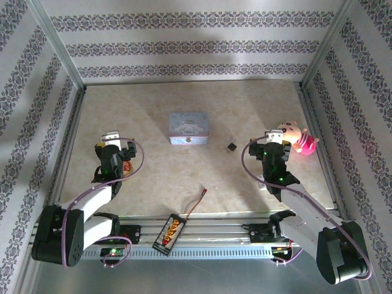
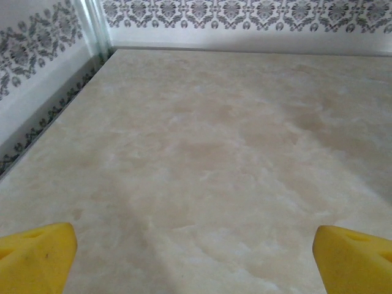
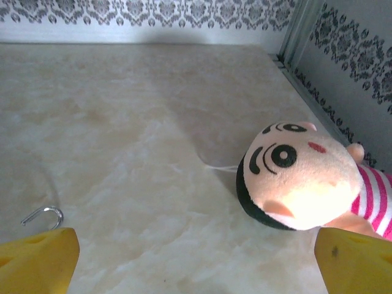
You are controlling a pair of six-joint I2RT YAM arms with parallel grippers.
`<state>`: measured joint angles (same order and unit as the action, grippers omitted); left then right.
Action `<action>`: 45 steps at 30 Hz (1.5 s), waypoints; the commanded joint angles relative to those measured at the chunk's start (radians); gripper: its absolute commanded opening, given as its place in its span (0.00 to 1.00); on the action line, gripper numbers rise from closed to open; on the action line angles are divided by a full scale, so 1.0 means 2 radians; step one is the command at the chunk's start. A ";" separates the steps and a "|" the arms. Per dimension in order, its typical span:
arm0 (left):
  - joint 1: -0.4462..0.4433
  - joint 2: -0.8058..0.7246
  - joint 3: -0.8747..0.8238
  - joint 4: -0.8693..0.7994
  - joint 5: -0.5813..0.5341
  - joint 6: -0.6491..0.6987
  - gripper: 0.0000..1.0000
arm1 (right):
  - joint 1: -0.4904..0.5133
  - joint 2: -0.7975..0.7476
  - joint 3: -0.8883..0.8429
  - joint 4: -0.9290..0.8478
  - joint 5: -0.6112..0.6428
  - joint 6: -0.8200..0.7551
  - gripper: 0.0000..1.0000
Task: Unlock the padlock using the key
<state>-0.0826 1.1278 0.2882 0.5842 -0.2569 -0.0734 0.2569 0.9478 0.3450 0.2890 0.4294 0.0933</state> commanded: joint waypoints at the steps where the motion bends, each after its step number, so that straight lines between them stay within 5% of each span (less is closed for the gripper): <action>1: 0.013 0.029 0.002 0.076 0.035 0.029 0.99 | -0.007 0.001 -0.015 0.050 -0.003 -0.025 0.98; 15: 0.028 0.181 0.000 0.232 0.121 0.046 0.99 | -0.036 0.012 -0.036 0.085 -0.009 -0.013 0.98; 24: 0.046 0.229 0.045 0.186 0.200 0.051 0.99 | -0.050 0.031 -0.058 0.147 -0.044 -0.025 0.98; 35: 0.053 0.231 0.049 0.183 0.165 0.034 0.99 | -0.090 0.106 -0.083 0.298 -0.119 -0.044 0.98; 45: 0.053 0.231 0.050 0.181 0.172 0.036 0.99 | -0.109 0.277 -0.067 0.456 -0.155 -0.031 0.98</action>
<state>0.0151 1.5887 0.3840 0.9497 0.0753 0.0109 0.0475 1.4345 0.1947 1.0393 0.1616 0.0223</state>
